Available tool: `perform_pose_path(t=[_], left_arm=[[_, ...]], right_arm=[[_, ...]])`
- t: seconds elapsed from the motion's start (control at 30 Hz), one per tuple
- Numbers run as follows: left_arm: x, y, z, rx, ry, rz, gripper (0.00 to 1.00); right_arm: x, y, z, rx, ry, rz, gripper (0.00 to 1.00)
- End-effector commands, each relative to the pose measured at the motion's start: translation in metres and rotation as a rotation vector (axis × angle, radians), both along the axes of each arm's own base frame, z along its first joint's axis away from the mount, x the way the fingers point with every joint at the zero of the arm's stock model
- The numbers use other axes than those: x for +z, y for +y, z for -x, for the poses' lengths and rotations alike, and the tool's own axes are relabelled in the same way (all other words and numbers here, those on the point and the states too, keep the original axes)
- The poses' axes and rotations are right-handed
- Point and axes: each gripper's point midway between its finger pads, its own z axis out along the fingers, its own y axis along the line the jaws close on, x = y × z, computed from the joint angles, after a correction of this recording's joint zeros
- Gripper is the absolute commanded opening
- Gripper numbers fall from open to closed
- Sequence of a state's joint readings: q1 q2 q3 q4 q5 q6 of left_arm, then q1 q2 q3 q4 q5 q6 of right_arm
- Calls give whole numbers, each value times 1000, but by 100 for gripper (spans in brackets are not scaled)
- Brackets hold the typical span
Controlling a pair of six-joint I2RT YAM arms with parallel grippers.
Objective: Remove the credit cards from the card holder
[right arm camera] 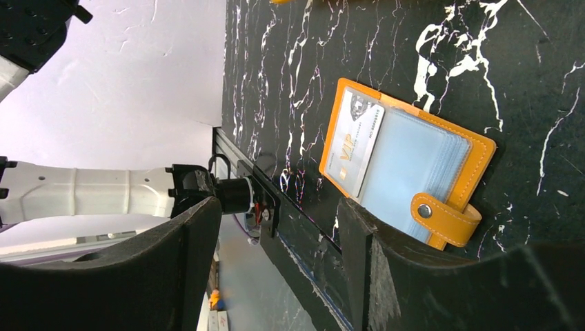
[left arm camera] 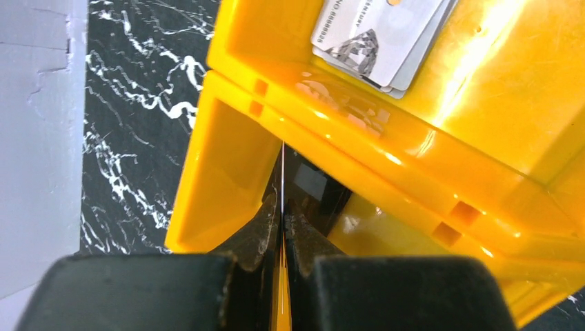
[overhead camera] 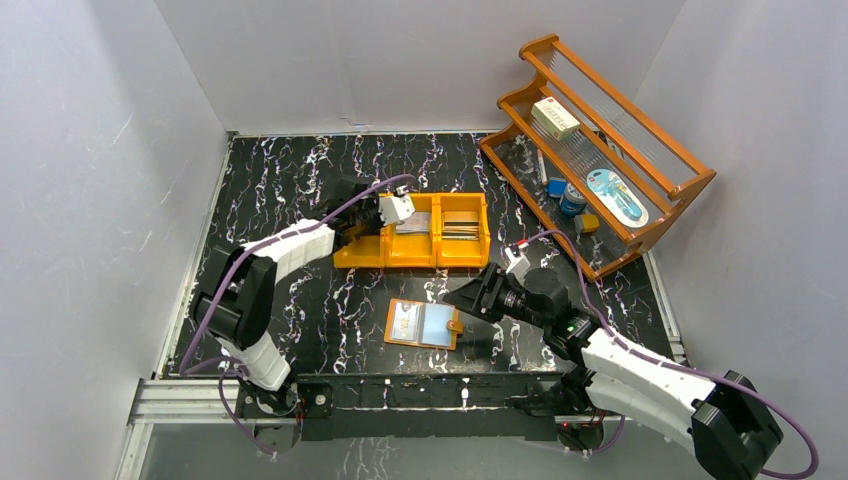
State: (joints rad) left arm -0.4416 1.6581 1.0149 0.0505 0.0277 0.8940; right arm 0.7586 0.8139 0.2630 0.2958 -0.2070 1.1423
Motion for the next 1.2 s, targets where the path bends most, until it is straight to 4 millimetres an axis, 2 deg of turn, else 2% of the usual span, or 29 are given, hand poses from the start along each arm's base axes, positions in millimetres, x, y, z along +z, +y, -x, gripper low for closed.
perform_pose_path(t=[0.0, 0.2, 0.47, 0.77, 0.93, 1.1, 1.17], left_arm=[[-6, -14, -8, -67, 6, 28, 0], [-18, -17, -8, -75, 13, 44, 0], [-20, -18, -14, -71, -16, 47, 0], [-40, -18, -18, -52, 28, 30, 0], [-32, -18, -15, -48, 21, 50, 11], [-15, -18, -13, -51, -1, 80, 27], [-10, -18, -11, -51, 0, 93, 31]], right_arm=[[5, 1, -6, -25, -12, -30, 72], [4, 2, -7, -30, -9, -43, 72], [-5, 1, -5, -28, 14, -30, 73], [-6, 0, -5, -30, 16, -29, 73], [-8, -1, -4, -32, 15, -27, 74], [-9, -1, -3, -29, 18, -26, 74], [-9, -1, -3, -27, 19, -26, 74]])
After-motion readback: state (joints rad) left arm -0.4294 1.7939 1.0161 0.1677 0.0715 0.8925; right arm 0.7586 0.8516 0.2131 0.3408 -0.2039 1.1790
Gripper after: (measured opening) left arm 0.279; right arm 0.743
